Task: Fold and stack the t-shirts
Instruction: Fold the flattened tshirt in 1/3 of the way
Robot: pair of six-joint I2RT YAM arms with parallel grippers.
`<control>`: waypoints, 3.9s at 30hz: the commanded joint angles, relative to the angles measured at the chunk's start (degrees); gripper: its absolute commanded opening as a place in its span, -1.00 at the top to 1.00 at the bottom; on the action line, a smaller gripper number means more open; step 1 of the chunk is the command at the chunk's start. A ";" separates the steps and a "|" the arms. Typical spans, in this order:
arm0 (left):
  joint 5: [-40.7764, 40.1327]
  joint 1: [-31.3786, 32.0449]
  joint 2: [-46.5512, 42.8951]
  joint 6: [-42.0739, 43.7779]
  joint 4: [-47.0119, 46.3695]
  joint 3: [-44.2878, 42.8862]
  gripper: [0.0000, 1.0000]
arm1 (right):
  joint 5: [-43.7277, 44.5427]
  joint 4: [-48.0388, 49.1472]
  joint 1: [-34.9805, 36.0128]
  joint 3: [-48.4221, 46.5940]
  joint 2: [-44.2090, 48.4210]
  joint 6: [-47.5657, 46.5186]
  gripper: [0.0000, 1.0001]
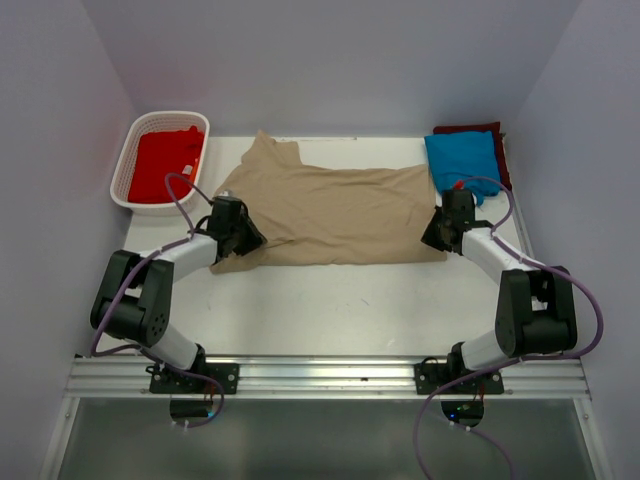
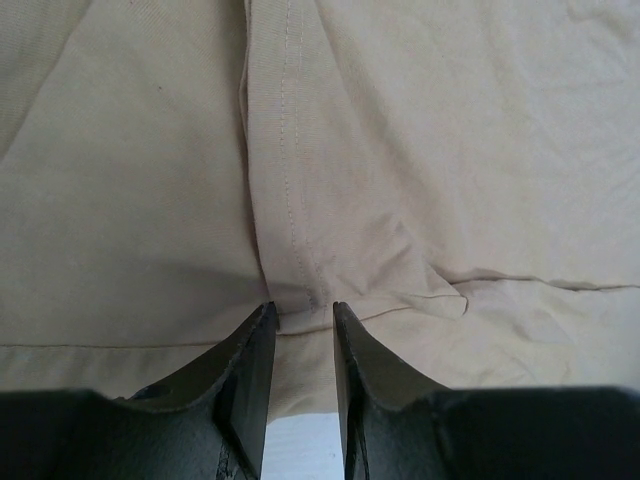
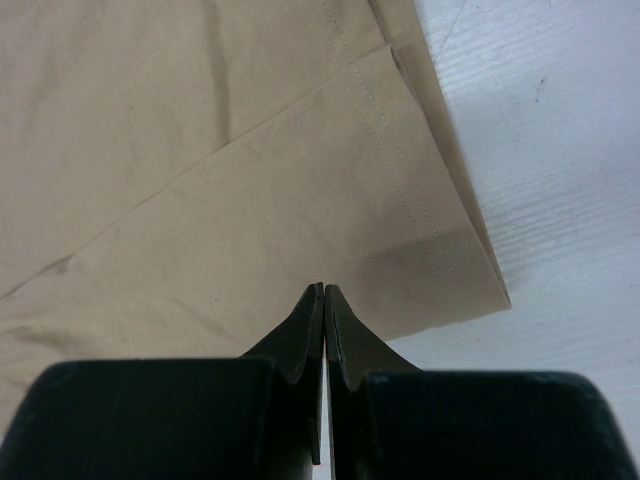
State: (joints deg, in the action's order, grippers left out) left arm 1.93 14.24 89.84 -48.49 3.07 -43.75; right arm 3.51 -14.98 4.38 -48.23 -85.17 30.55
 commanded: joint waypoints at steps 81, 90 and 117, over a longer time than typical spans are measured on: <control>23.38 -3.34 20.30 12.28 -23.37 -17.35 -0.30 | 1.68 1.53 -0.08 0.06 -2.37 -1.36 1.00; 17.85 -3.34 0.88 12.46 -18.03 -4.96 -0.58 | 1.59 1.71 -0.08 0.50 -2.20 -1.28 1.00; -0.70 -3.43 -2.65 11.14 8.08 7.10 1.00 | 6.25 -4.17 -0.08 1.55 -4.22 -1.45 1.00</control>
State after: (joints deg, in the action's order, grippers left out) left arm 7.92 11.29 87.53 -37.23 -0.12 -36.73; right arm 7.09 -16.12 4.38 -47.55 -89.76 29.74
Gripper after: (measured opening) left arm 0.005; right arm 0.009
